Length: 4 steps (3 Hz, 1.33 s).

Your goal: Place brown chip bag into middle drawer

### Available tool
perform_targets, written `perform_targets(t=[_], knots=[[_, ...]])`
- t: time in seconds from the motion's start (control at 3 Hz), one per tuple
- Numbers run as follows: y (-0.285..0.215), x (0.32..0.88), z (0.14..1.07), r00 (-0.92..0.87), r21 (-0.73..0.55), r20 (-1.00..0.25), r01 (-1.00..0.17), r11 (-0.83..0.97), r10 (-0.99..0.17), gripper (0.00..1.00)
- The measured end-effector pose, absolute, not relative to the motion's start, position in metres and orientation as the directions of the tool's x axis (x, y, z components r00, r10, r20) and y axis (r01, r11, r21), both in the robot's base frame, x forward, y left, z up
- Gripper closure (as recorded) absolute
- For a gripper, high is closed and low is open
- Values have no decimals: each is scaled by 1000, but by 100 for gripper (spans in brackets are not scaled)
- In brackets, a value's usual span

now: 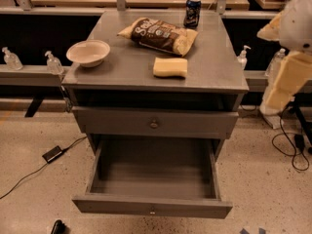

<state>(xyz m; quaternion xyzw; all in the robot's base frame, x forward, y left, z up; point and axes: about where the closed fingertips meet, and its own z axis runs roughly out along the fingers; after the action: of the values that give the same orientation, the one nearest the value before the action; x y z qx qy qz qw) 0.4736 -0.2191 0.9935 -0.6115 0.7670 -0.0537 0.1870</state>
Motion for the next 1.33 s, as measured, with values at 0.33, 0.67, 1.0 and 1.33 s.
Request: perform_targets(t=[0.33,0.67,1.0,1.33], knots=[[-200,587,1008,-59,-433,-246,-886,165,-967,0],[-162,664,1060,50,-584,-262,-804,117,-964,0],[-161,664,1058,50,-580,-261,-806,115,-964,0],[-146,676,1050,72,-582,-318,-802,135,-945,0]])
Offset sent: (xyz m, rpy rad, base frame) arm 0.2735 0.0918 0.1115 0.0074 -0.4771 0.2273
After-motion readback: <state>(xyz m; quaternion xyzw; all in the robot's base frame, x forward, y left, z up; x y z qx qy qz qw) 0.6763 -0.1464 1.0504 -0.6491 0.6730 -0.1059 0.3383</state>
